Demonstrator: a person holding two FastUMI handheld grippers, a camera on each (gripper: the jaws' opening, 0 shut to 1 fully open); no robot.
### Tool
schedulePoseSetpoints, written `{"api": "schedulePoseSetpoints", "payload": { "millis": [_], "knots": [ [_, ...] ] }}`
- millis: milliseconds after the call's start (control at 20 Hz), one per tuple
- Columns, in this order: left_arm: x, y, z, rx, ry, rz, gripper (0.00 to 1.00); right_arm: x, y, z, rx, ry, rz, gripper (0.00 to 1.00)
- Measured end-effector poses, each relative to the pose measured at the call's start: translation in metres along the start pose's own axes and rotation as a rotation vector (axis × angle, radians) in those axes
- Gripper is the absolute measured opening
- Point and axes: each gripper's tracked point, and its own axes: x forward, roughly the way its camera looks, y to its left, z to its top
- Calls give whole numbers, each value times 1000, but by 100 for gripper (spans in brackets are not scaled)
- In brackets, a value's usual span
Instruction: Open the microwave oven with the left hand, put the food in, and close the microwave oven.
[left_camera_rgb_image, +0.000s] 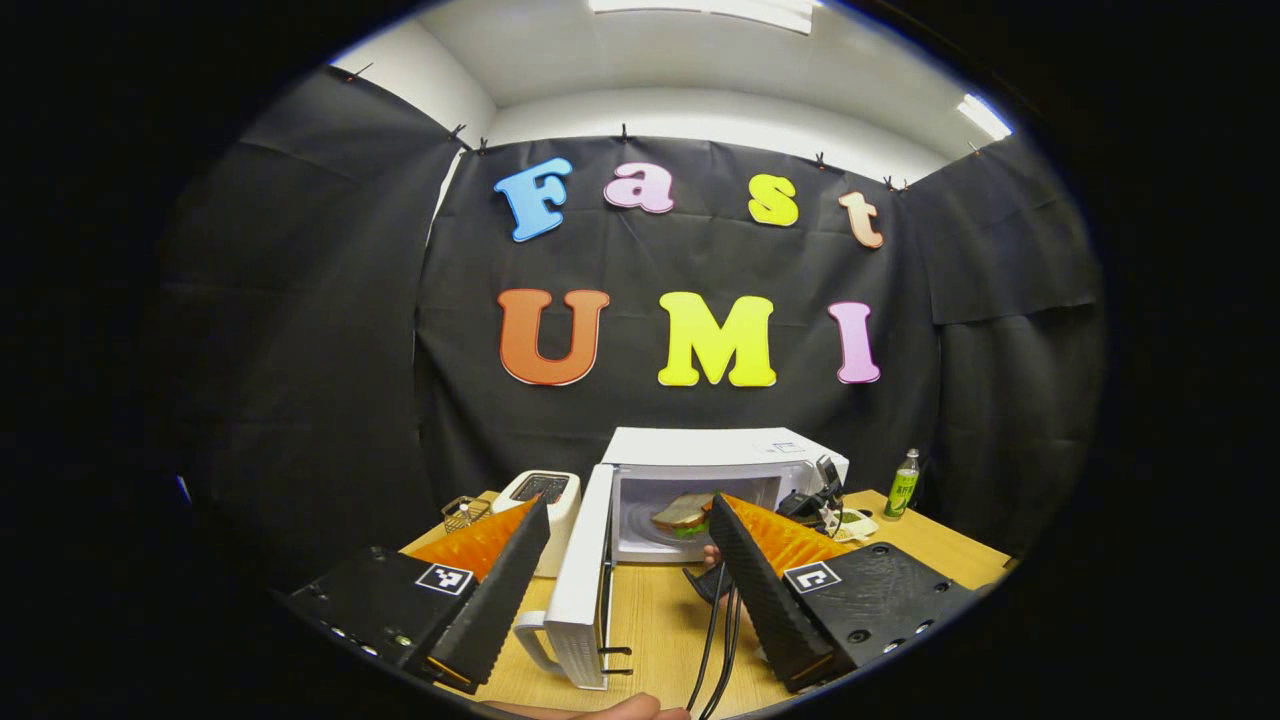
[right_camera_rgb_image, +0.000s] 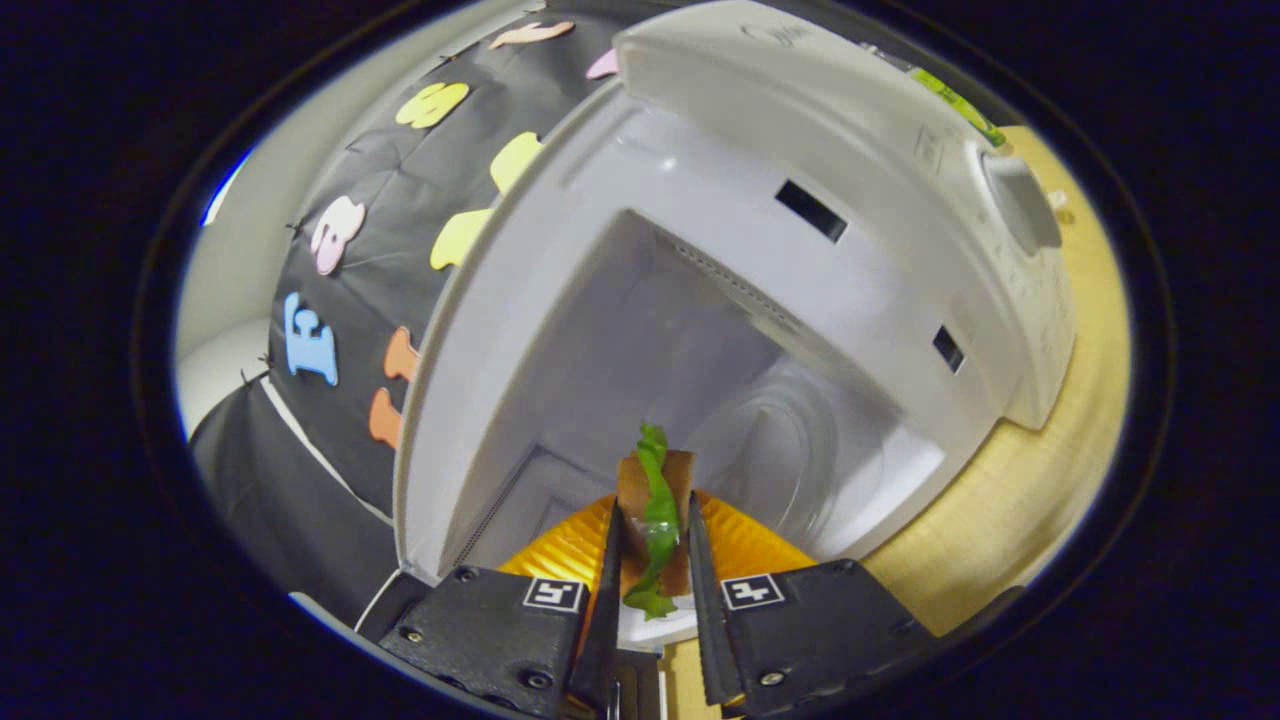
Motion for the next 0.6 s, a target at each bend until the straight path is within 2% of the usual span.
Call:
{"api": "schedulePoseSetpoints", "payload": {
  "millis": [150, 250, 300, 350, 500, 550, 600],
  "knots": [
    [-7, 13, -1, 20, 3, 34, 97, 16, -18, 0, -48, -38, -54, 37],
    [-13, 23, -3, 35, 8, 64, 97, 18, -30, 3, -134, -65, -100, 38],
    [-15, 28, -4, 39, 6, 77, 97, 18, -34, 7, -195, -82, -123, 39],
    [-16, 33, -3, 37, 8, 94, 96, 18, -39, 13, -276, -105, -150, 31],
    [-21, 44, -10, 32, 15, 122, 97, 14, -48, 28, -505, -186, -216, 34],
    [-23, 47, -15, 25, 18, 133, 97, 16, -47, 32, -572, -203, -217, 41],
    [-25, 50, -18, 18, 24, 139, 97, 13, -45, 31, -635, -223, -215, 31]
  ]
}}
